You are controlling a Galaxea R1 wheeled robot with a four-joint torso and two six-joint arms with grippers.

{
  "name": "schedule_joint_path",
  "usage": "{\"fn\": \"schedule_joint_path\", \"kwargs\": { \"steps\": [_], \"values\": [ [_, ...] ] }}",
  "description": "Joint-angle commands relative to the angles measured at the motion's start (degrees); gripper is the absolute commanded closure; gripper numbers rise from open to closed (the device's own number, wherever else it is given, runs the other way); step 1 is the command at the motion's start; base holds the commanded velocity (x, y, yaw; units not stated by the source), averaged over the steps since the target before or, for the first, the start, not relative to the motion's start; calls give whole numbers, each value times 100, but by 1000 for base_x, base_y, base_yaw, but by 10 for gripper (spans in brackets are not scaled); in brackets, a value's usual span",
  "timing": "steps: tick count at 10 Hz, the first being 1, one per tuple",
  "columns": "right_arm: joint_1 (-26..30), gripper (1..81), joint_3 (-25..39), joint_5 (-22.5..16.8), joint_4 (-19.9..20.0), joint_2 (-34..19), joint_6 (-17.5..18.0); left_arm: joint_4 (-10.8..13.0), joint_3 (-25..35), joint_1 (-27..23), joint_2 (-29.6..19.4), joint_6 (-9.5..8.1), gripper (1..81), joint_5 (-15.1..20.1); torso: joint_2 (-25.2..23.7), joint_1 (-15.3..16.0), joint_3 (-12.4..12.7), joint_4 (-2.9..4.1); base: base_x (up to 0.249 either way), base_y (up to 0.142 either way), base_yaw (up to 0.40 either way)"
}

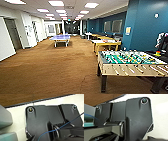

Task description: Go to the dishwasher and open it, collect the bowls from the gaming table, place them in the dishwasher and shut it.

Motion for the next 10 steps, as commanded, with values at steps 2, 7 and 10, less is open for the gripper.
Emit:
{"fn": "schedule_joint_path", "kwargs": {
  "steps": [2, 7, 10],
  "values": [
    [329, 10, 11, -324, -18, 25, -5, -13, -21, -319, -60, -14, 10, 220, 0, 0, -2, 0, 119, 0, 0],
    [364, 10, 11, -324, -27, 42, -13, -13, -21, -319, -60, -6, 10, 220, 2, 5, -2, 0, 111, 0, 0],
    [373, 10, 11, -324, -27, 42, -13, -13, -21, -319, -60, -6, 10, 229, 2, 2, -2, 0, 104, 0, 0]
  ]
}}
